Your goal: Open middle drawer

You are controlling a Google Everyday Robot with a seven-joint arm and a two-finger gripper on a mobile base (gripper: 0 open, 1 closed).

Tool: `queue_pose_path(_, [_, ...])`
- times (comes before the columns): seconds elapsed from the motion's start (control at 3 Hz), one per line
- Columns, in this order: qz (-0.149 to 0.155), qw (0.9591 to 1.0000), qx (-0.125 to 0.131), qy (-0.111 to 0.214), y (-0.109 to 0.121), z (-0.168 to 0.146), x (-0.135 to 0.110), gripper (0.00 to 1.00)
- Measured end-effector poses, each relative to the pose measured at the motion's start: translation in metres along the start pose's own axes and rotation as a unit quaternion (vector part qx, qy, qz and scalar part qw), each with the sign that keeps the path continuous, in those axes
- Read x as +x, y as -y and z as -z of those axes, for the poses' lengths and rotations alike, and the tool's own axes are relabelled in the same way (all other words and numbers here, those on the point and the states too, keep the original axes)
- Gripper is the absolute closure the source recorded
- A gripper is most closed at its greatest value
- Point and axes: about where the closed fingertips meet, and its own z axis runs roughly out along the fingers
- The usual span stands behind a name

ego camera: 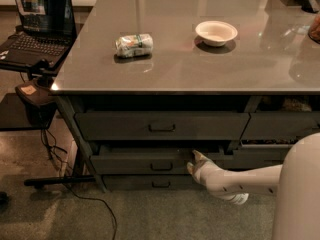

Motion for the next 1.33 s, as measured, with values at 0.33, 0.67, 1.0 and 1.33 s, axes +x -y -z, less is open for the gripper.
queue_pose_path(0.33, [0.001, 1.0, -0.003, -0.002, 0.0011, -0.0008, -0.0013, 1.0])
queue_pose_path(0.67, [0.002, 0.9999, -0.009, -0.008, 0.0013, -0.0014, -0.0008, 1.0])
queue_pose_path(1.0, [0.003, 0.9998, -0.016, -0.014, 0.0007, -0.0003, 0.0005, 1.0])
queue_pose_path(1.33, [0.004, 0.9995, -0.023, -0.02, -0.0011, 0.0019, 0.0021, 1.0])
